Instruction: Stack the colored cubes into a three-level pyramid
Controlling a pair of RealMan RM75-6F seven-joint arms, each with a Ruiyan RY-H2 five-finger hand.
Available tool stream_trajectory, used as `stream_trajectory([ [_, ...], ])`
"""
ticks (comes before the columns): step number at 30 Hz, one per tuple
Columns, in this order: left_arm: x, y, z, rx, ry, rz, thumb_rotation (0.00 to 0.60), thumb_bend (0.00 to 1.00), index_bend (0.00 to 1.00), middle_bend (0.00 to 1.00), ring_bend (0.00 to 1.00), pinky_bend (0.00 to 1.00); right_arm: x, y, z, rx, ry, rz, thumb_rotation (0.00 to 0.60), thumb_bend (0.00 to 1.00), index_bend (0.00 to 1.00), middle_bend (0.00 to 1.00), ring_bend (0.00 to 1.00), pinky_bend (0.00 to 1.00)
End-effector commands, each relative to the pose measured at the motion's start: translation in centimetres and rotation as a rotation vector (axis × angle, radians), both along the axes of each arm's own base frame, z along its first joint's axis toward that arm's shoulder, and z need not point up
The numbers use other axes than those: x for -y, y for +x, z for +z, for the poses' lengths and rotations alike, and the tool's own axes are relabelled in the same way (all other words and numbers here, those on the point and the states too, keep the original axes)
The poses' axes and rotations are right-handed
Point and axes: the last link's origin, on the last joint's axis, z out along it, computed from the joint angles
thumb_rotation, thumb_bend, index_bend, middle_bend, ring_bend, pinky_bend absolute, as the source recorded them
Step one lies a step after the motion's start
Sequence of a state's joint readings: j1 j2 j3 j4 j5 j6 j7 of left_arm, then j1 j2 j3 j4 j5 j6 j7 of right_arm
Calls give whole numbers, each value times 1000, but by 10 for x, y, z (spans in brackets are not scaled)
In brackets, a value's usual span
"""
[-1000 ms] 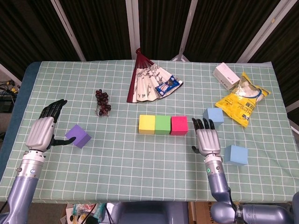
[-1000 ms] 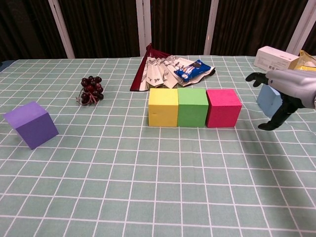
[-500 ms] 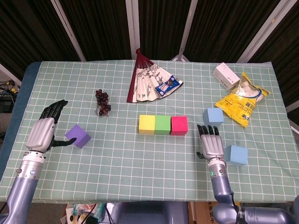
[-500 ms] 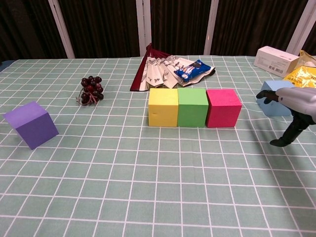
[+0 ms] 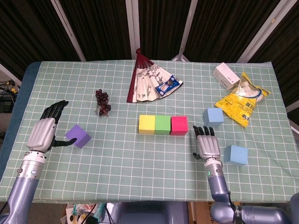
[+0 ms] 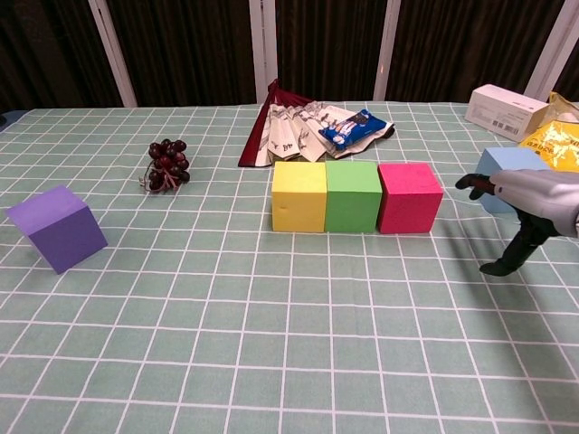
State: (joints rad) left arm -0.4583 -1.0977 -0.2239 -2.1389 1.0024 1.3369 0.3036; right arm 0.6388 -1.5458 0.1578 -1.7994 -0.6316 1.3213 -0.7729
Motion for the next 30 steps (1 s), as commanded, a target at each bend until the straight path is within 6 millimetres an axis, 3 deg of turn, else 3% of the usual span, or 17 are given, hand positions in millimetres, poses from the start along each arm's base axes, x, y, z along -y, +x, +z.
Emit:
stream_trajectory([
  [1, 0, 0, 0, 1, 0, 0, 600, 146, 0, 32, 0, 0, 0, 2, -2, 9, 4, 6, 600, 248, 0, 158, 14, 0],
  [30, -2, -2, 0, -1, 3, 8, 600, 146, 0, 33, 0, 0, 0, 12, -17, 37, 30, 20, 600, 248, 0, 158, 13, 0],
])
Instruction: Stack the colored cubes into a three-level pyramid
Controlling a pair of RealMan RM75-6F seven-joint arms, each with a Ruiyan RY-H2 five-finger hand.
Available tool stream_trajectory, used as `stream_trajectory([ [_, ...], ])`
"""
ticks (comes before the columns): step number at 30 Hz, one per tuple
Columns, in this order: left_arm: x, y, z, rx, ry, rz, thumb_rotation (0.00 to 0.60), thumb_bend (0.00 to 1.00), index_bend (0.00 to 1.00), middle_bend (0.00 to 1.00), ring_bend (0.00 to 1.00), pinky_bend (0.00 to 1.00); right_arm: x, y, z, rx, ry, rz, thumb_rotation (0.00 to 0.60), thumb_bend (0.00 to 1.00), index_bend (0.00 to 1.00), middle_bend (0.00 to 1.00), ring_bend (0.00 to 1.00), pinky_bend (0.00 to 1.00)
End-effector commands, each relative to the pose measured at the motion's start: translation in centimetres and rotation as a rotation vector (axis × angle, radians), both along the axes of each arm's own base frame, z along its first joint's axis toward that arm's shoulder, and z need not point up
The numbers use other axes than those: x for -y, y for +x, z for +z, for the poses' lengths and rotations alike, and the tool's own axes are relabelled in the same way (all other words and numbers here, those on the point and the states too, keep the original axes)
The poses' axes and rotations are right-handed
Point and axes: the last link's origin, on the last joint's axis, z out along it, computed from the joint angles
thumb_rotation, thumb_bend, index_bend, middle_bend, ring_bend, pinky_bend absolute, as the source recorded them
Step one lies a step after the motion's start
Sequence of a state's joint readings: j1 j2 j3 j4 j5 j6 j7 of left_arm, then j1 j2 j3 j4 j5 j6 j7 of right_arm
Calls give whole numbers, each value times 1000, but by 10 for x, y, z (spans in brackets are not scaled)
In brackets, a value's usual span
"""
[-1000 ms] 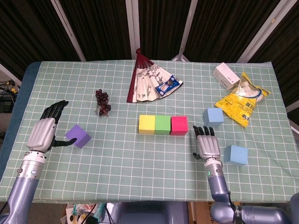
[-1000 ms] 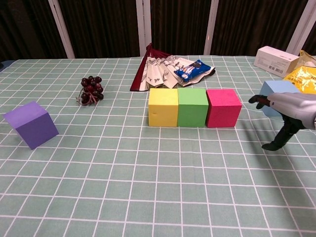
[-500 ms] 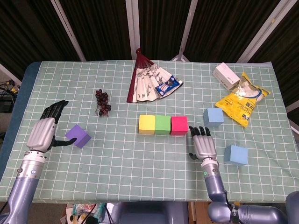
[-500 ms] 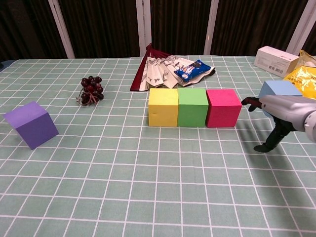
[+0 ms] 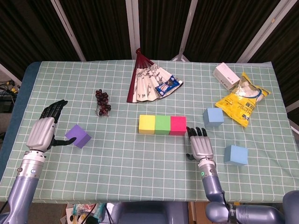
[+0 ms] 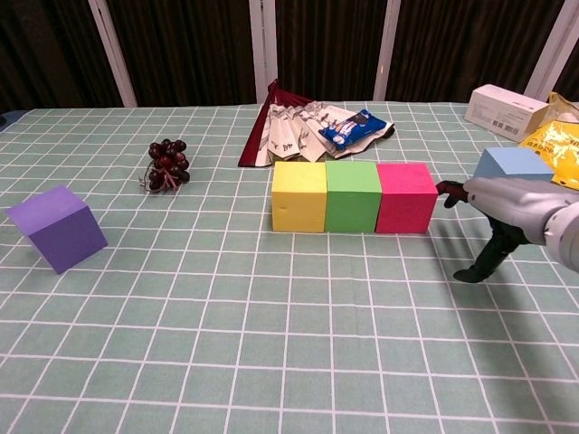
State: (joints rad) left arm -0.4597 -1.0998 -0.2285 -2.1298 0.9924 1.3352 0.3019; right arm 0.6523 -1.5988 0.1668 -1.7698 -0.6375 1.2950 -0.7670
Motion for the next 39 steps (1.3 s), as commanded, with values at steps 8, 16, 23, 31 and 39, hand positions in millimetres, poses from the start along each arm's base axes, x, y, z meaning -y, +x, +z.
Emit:
stream_trajectory([
  [8, 0, 0, 0, 2, 1, 1, 600, 146, 0, 33, 0, 0, 2, 3, -2, 2, -4, 3, 600, 248, 0, 158, 14, 0],
  [16, 0, 0, 0, 0, -2, 1, 600, 146, 0, 33, 0, 0, 3, 4, -3, 2, -4, 7, 600, 248, 0, 158, 14, 0],
  [23, -1, -1, -1, -2, -2, 2, 600, 146, 0, 33, 0, 0, 2, 1, -1, -15, -8, 6, 600, 248, 0, 139, 13, 0],
  [31, -1, -2, -1, -11, 1, 6, 600, 146, 0, 32, 0, 0, 1, -10, 17, -56, -66, 13, 600, 248, 0, 63, 0, 0],
  [39, -2, -4, -3, -21, 7, 5, 600, 145, 0, 28, 0, 0, -10, -30, 59, -16, -161, 7, 600, 248, 0, 61, 0, 0],
])
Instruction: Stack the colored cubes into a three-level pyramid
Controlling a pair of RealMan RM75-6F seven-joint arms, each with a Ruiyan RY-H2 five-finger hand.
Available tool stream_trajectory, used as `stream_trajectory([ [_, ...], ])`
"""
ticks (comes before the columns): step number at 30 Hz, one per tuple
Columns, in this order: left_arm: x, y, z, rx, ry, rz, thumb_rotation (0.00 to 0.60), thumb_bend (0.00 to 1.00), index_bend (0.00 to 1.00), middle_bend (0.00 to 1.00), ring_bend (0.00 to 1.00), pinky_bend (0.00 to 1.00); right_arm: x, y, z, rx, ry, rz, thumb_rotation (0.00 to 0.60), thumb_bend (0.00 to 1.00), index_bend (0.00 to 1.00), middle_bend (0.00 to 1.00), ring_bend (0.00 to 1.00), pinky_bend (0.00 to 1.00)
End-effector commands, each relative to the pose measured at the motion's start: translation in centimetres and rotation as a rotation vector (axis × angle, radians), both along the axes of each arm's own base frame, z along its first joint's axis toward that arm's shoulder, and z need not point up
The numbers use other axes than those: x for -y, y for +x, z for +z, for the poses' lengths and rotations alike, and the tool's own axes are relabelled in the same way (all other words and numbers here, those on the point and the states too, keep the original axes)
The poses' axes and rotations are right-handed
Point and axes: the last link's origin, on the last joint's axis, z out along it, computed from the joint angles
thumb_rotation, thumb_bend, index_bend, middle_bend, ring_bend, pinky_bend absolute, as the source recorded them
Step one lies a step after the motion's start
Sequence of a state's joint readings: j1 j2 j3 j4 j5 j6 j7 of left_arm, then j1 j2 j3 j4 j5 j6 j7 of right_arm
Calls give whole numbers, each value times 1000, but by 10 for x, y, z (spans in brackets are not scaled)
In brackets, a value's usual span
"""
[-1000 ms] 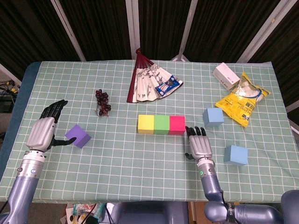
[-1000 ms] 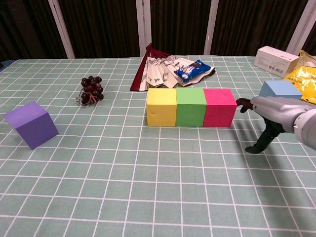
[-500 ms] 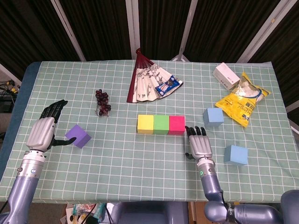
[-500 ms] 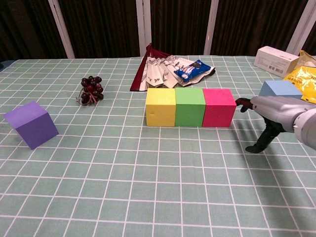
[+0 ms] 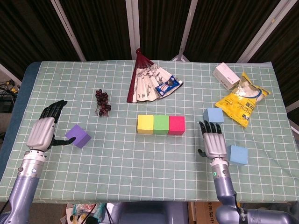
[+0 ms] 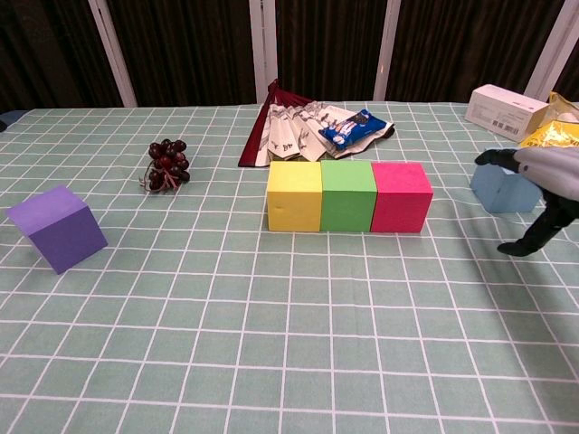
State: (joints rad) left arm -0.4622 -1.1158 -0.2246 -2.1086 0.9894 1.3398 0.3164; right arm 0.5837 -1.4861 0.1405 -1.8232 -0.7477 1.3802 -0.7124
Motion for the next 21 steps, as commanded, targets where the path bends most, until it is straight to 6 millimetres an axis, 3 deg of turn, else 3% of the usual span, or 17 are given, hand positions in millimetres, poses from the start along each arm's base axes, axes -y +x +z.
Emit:
stream_trajectory([
  [1, 0, 0, -1, -3, 4, -3, 600, 145, 0, 28, 0, 0, -9, -10, 21, 24, -43, -1, 600, 248, 0, 61, 0, 0],
  [11, -1, -3, -2, -34, 39, -22, 600, 121, 0, 6, 0, 0, -37, -22, 67, 88, -102, 37, 600, 248, 0, 61, 0, 0],
  [21, 0, -7, -10, -61, 49, -33, 600, 121, 0, 5, 0, 0, -63, -33, 95, 136, -132, 85, 600, 248, 0, 61, 0, 0],
])
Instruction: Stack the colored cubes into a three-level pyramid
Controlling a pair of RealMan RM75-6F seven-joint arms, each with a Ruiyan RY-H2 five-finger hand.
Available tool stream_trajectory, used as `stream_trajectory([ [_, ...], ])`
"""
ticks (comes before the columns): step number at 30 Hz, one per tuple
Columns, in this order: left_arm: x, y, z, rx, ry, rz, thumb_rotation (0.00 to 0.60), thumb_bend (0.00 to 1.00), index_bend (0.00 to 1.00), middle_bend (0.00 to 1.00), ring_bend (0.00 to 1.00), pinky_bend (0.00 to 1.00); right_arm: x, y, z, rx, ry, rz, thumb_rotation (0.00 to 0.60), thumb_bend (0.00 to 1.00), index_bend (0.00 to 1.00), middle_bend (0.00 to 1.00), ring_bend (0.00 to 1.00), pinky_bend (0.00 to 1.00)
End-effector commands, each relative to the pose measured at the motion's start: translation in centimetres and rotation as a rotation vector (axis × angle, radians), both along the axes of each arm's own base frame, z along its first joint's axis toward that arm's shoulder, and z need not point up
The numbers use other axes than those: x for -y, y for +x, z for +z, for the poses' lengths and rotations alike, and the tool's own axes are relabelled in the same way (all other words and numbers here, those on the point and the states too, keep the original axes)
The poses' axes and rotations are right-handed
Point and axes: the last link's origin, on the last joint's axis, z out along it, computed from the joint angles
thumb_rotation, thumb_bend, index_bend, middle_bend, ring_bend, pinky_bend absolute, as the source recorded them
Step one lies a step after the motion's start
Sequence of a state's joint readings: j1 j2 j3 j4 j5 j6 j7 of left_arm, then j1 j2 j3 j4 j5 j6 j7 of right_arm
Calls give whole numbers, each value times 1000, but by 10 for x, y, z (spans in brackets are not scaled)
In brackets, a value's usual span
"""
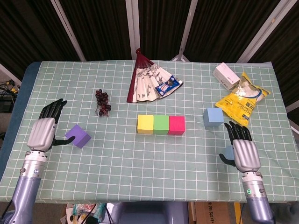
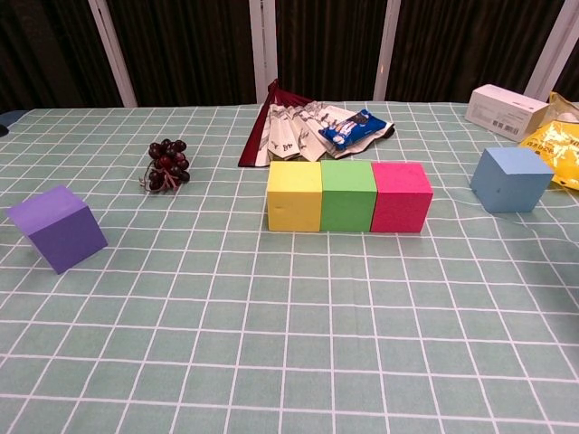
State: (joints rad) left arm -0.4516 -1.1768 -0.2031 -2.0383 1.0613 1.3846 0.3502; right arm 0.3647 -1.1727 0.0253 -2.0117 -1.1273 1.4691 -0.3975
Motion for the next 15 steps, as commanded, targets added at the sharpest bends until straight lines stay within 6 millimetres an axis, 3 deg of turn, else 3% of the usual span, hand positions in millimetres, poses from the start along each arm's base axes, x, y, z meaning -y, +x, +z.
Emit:
stream_trajectory([
  [1, 0, -1, -2, -10, 1, -1, 600, 121, 0, 5, 0, 0, -9, -7, 8, 15, -4, 2, 600, 248, 0, 61, 0, 0],
  [8, 0, -1, -4, -23, 15, -4, 600, 121, 0, 5, 0, 0, -8, -12, 9, 34, 10, 9, 600, 248, 0, 61, 0, 0],
  [15, 0, -1, -1, -24, 27, 1, 600, 121, 0, 5, 0, 0, 17, -8, 7, -12, 26, 38, 600, 247, 0, 61, 0, 0],
])
